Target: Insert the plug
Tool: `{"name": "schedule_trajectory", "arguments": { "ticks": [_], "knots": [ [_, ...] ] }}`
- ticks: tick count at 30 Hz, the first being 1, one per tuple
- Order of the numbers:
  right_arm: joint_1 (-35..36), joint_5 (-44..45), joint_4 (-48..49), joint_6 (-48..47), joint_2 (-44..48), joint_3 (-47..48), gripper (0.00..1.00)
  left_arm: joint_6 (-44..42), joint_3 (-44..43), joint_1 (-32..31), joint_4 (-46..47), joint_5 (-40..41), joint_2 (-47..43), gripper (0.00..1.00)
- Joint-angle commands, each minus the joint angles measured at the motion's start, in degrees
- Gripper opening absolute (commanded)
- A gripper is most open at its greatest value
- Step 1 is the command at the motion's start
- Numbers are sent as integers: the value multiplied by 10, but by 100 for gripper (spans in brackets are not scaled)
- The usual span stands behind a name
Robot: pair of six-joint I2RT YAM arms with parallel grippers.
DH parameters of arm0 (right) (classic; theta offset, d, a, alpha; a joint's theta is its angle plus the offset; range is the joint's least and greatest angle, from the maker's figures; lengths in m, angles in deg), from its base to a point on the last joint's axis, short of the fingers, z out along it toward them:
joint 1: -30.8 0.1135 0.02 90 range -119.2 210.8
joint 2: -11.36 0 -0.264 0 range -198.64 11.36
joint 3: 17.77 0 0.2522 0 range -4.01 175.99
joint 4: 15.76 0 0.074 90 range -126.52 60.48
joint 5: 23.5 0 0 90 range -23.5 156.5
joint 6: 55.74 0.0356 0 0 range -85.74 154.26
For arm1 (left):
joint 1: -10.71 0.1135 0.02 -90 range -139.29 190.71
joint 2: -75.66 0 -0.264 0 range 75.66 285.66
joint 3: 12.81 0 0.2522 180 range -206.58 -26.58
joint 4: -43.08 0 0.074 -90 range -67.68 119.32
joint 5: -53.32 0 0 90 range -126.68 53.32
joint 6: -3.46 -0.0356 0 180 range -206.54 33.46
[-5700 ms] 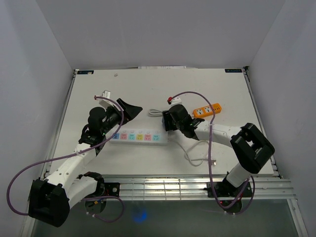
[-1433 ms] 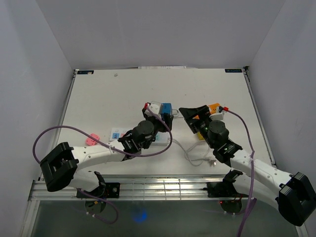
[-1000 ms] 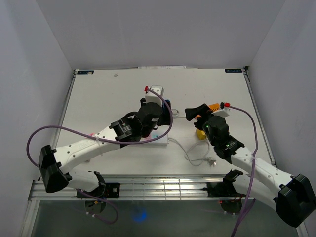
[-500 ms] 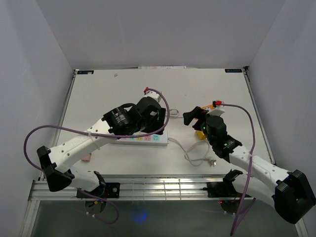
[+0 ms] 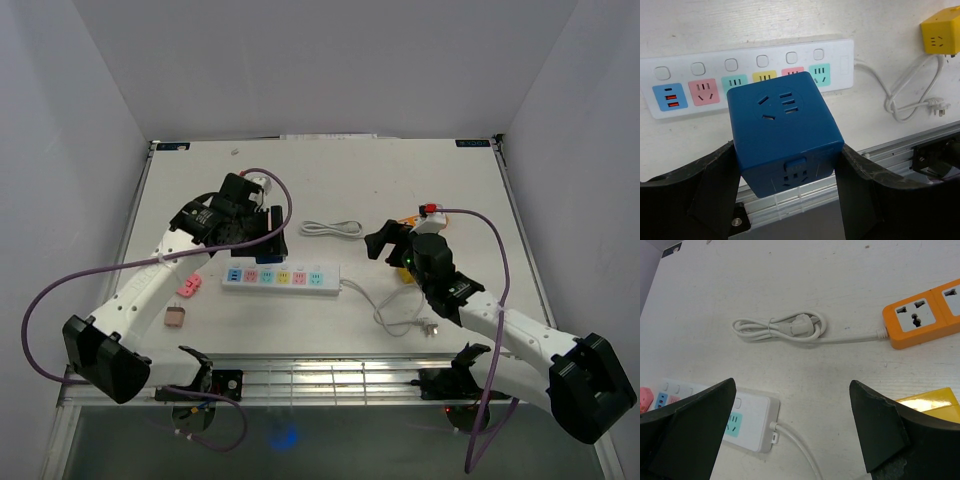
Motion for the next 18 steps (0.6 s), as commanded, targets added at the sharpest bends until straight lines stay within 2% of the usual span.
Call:
{"name": "schedule_trajectory", "arguments": {
  "ticks": [1,4,9,18],
  "knots": [
    [-2,-4,27,-18,-5,12,100,-58,25,50,23,-109,9,0],
    [-2,-3,27,-19,-9,13,100,-87,45,80,35,-134,17,0],
    [-2,-5,27,-18,-13,15,100,-122,54,116,20,-121,32,0],
    [-2,-2,27,-19,-17,14,100,-168,66,118,20,-117,60,0]
  ]
}}
